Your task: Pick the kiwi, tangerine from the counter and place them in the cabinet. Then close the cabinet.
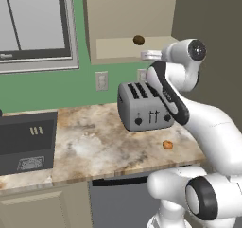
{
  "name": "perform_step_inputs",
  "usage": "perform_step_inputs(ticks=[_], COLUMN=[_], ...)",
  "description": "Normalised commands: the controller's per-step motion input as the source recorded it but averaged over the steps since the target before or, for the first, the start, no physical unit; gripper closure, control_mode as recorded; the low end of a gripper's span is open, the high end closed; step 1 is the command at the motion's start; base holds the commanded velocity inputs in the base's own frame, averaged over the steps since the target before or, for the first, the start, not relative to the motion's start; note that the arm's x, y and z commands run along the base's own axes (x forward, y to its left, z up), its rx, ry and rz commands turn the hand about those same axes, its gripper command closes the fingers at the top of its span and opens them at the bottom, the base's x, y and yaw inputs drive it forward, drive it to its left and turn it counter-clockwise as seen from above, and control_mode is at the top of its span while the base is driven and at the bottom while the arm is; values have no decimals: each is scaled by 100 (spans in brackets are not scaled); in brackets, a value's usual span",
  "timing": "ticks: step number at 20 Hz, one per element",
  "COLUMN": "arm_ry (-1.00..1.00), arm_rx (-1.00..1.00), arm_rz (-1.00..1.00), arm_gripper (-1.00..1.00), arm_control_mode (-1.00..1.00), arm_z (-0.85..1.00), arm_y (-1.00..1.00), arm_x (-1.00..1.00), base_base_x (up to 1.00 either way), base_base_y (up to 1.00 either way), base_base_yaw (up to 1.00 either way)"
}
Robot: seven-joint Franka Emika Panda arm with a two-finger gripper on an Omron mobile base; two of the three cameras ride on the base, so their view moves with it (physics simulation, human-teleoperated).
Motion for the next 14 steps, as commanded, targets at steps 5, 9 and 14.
perform_step_inputs(ticks=[5,9,14], arm_ry=[23,37,37], arm_rx=[-5,-5,-3], arm_rz=[-3,-4,0], arm_gripper=[-100,-100,-100], arm_control_mode=[-100,-100,-100], arm_z=[-5,-45,-84], arm_y=[0,0,-2], arm_x=[-100,-85,-34], base_base_x=[0,0,0], base_base_y=[0,0,0], base_base_yaw=[0,0,0])
